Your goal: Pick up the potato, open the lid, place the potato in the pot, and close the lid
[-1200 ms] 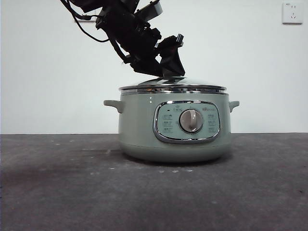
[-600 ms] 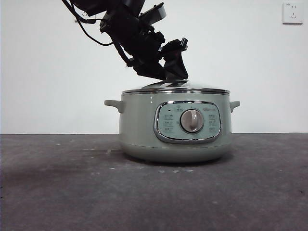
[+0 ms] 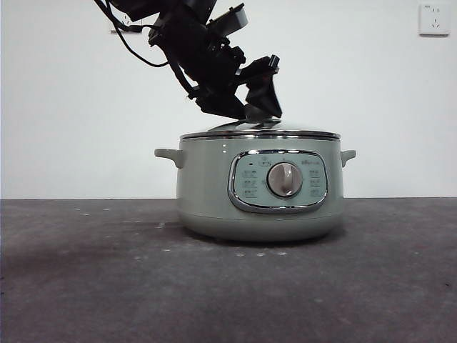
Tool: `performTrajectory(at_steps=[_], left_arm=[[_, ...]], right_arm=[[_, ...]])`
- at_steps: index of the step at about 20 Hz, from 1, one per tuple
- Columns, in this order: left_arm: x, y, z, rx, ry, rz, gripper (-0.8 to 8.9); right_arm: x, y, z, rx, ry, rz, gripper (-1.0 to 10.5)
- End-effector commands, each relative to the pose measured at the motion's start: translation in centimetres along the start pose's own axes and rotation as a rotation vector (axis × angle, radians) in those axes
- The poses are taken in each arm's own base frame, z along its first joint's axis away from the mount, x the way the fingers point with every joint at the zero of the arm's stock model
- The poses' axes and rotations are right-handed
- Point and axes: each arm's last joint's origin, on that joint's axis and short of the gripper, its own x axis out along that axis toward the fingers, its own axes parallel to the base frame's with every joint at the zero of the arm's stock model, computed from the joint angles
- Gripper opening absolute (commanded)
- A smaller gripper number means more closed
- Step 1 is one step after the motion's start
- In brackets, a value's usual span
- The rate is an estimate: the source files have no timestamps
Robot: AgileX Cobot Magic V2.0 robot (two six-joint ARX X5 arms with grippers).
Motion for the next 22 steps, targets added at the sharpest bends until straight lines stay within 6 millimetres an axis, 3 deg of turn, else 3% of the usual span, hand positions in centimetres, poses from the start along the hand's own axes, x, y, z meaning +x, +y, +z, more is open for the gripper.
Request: performTrajectory(at_steps=[1,5,7,11,16,18,22], left_arm=[[-1.1,0.0,0.8,0.002,-0.009,-0.003,3.86],[-4.8,0.2,2.9,0.002,-0.050,0.017,3.86],[-7.7,-0.1,4.0,-0.002,-0.042,0.022,3.86],[-15.5,-1.7,5.6,-0.015,0.013,0.013,3.86],[-26.3,-4.3,5.3,-0.046,0.065,0.005,3.85],[-29.3,-5.0,4.8,-0.046,0.067,0.005,3.85],[-32.7,-5.9,3.8,-0.057,0.085,0.003,3.77]], right_arm=[[0.1,-0.1,-0.4,0.007,0.026,-0.013,4.7],[0.1,-0.1,-0.4,0.007,0.026,-0.013,4.7],[0.1,-0.1,-0.4,0.007,0.026,-0.013,4.7],[0.1,-0.1,-0.3,-0.001,0.027,-0.039,4.7],[0.1,-0.1,-0.3,-0.016,0.028,-0.039,4.7],[0.1,-0.1,-0.3,-0.015,0.028,-0.039,4.7],[0.1,-0.1,-0.3,-0.015,0.028,-0.039,4.7]])
